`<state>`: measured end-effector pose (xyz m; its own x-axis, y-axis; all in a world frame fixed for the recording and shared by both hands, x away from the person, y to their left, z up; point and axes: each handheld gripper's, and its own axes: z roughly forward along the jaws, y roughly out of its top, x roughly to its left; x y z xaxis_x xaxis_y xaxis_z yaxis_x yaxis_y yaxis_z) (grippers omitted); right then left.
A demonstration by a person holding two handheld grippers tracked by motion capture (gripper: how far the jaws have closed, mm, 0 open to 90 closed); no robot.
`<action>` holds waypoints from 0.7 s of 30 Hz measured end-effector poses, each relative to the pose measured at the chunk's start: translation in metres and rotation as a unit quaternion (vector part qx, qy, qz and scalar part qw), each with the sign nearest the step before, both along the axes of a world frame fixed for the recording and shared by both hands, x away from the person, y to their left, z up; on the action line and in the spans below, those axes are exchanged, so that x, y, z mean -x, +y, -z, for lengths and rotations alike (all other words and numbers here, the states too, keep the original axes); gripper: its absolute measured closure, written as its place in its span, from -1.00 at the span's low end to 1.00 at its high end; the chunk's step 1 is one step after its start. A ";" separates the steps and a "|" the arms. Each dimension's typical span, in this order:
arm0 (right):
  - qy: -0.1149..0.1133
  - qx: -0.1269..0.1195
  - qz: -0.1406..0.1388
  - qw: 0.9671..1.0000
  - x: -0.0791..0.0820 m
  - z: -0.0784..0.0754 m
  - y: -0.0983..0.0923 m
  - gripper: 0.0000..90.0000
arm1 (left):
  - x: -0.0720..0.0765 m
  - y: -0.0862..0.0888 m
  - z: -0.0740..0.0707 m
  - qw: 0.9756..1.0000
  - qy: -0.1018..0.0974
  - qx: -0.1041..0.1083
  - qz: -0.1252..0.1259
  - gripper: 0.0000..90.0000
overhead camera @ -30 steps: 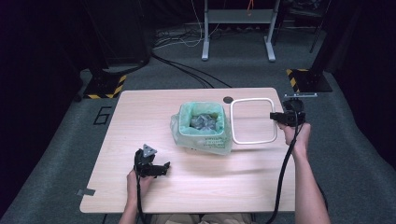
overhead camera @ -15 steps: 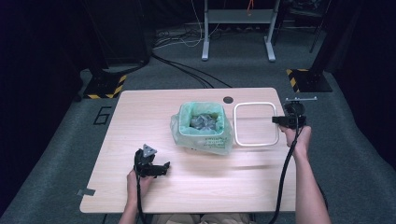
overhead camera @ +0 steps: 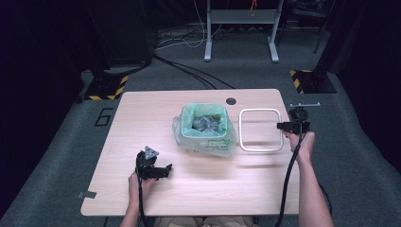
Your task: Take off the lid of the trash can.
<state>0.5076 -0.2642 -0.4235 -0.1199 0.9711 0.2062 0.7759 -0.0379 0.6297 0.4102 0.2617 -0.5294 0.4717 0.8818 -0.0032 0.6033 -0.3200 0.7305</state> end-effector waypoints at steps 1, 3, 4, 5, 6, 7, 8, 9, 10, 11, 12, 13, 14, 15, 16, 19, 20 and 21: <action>0.001 -0.001 0.001 1.000 0.000 0.001 0.000 0.75 | 0.000 0.000 0.000 1.000 0.000 -0.001 0.000 -0.82; 0.004 0.000 0.001 1.000 0.000 0.003 0.000 0.75 | 0.000 0.000 0.000 1.000 0.000 -0.001 0.000 -0.81; 0.005 0.001 0.001 1.000 -0.001 0.004 0.000 0.75 | 0.000 0.000 0.000 1.000 0.000 -0.001 0.000 -0.81; 0.005 0.001 0.001 1.000 -0.001 0.005 0.000 0.75 | 0.000 0.000 0.000 1.000 0.000 -0.002 0.000 -0.81; 0.007 0.000 0.003 1.000 -0.001 0.007 0.000 0.75 | 0.000 0.000 0.000 1.000 0.000 -0.001 0.000 -0.81; 0.008 0.000 0.004 1.000 -0.001 0.008 0.000 0.75 | 0.000 0.000 0.000 1.000 0.000 -0.002 0.000 -0.81; 0.008 -0.001 0.006 1.000 -0.001 0.009 0.000 0.75 | 0.000 0.000 0.000 1.000 0.000 -0.001 -0.001 -0.81; 0.011 -0.003 0.007 1.000 -0.002 0.010 0.000 0.75 | 0.000 0.000 0.000 1.000 0.000 -0.001 0.000 -0.81; 0.012 -0.002 0.008 1.000 -0.002 0.012 -0.001 0.75 | 0.000 0.000 0.000 1.000 0.000 -0.001 0.000 -0.81; 0.013 -0.001 0.008 1.000 -0.002 0.014 -0.001 0.75 | 0.000 0.000 0.000 1.000 0.000 -0.002 0.000 -0.81; 0.015 0.000 0.009 1.000 -0.002 0.015 -0.002 0.75 | 0.000 0.000 0.000 1.000 0.000 -0.002 0.000 -0.81; 0.016 0.000 0.010 1.000 -0.003 0.017 -0.002 0.75 | 0.000 0.000 0.000 1.000 0.000 -0.001 -0.001 -0.81; 0.018 0.000 0.011 1.000 -0.003 0.018 -0.002 0.75 | 0.000 0.000 0.000 1.000 0.000 -0.001 0.000 -0.81; 0.020 -0.001 0.014 1.000 -0.003 0.019 -0.003 0.75 | 0.000 0.000 0.000 1.000 0.000 -0.001 0.000 -0.81; 0.021 -0.002 0.013 1.000 -0.003 0.020 -0.004 0.75 | 0.000 0.000 0.000 1.000 0.000 -0.001 -0.001 -0.81; 0.019 -0.003 0.019 1.000 -0.004 0.023 -0.006 0.75 | 0.000 0.000 0.000 1.000 0.000 -0.001 -0.001 -0.81; 0.021 -0.004 0.021 1.000 -0.004 0.023 -0.006 0.75 | 0.000 0.000 0.000 1.000 -0.001 -0.001 -0.001 -0.81; 0.023 -0.004 0.022 0.999 -0.004 0.024 -0.005 0.75 | 0.000 0.000 0.000 1.000 0.000 -0.002 0.000 -0.80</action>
